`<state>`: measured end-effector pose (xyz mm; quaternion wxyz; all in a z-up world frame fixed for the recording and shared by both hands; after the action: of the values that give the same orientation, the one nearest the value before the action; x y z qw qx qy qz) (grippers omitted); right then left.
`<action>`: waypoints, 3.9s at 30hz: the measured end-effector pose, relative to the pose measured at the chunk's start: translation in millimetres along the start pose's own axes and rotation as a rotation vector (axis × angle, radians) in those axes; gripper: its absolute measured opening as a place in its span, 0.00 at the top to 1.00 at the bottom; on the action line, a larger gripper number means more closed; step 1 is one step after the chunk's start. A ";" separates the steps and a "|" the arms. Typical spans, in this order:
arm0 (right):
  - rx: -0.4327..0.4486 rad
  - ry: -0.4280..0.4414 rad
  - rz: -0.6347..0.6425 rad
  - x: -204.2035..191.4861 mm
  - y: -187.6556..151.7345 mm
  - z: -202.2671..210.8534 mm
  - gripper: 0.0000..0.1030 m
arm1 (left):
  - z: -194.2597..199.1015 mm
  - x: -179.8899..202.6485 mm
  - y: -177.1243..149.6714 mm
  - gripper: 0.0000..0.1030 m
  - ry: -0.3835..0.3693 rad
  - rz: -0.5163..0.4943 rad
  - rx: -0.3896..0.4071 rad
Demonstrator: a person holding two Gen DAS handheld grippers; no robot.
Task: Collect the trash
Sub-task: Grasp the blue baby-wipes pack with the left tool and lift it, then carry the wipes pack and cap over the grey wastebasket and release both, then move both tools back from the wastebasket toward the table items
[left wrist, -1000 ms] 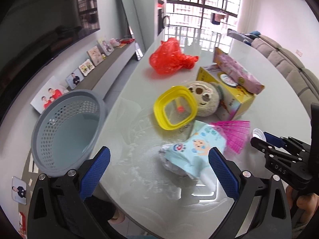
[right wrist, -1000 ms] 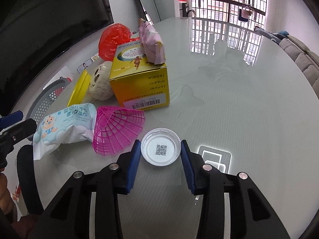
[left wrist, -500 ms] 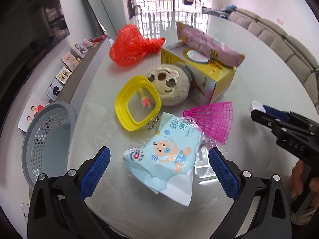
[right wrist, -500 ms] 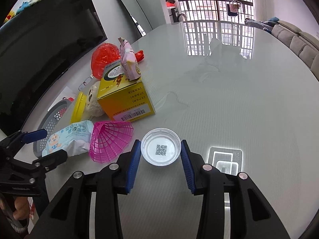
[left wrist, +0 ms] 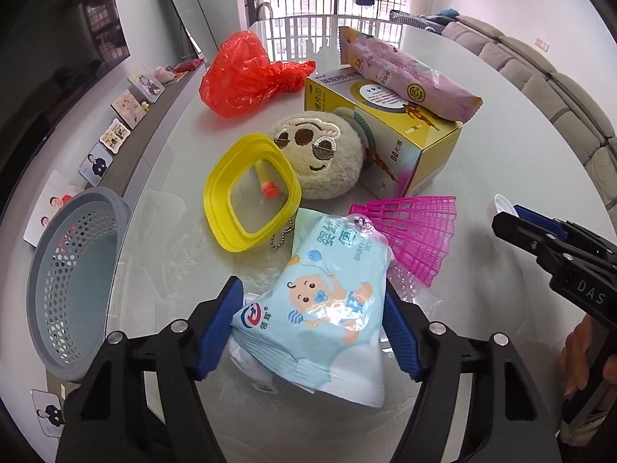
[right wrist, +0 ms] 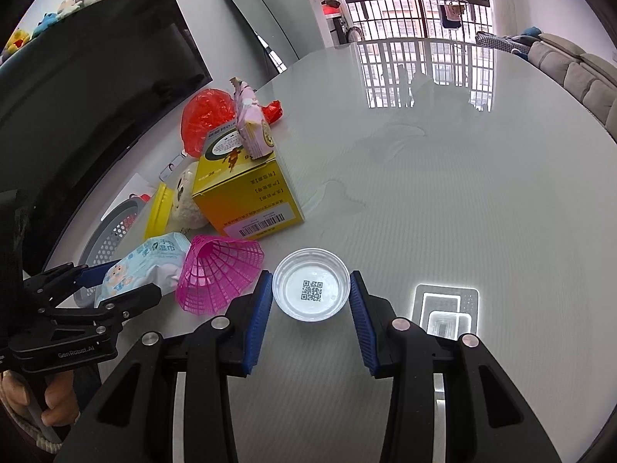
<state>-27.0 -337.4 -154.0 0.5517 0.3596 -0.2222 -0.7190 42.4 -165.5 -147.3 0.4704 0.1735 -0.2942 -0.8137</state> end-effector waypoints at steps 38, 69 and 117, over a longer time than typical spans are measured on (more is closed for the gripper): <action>-0.065 0.287 0.258 -253.6 20.6 -20.7 0.62 | 88.4 -236.7 -40.6 0.37 0.291 0.370 0.197; -0.256 0.300 0.368 -368.4 -9.4 -173.4 0.60 | 21.7 -335.3 -77.5 0.34 0.271 0.479 0.079; -0.076 0.342 0.239 -310.4 19.1 -75.8 0.41 | 91.7 -307.5 -47.5 0.22 0.359 0.449 0.139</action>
<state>84.1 -41.3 -104.7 0.6758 0.4267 -0.1392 -0.5847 112.5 148.5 -105.7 0.6700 0.2770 -0.2925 -0.6235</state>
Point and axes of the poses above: each gripper's, at about its wrist camera, not at the fingertips, and z roughly against the way its jaws point, x to its right, y to its top, the point moved 8 cm from there along -z, roughly the way its jaws point, and after that the axes turned 8 degrees about x, right-handed, at the moved point
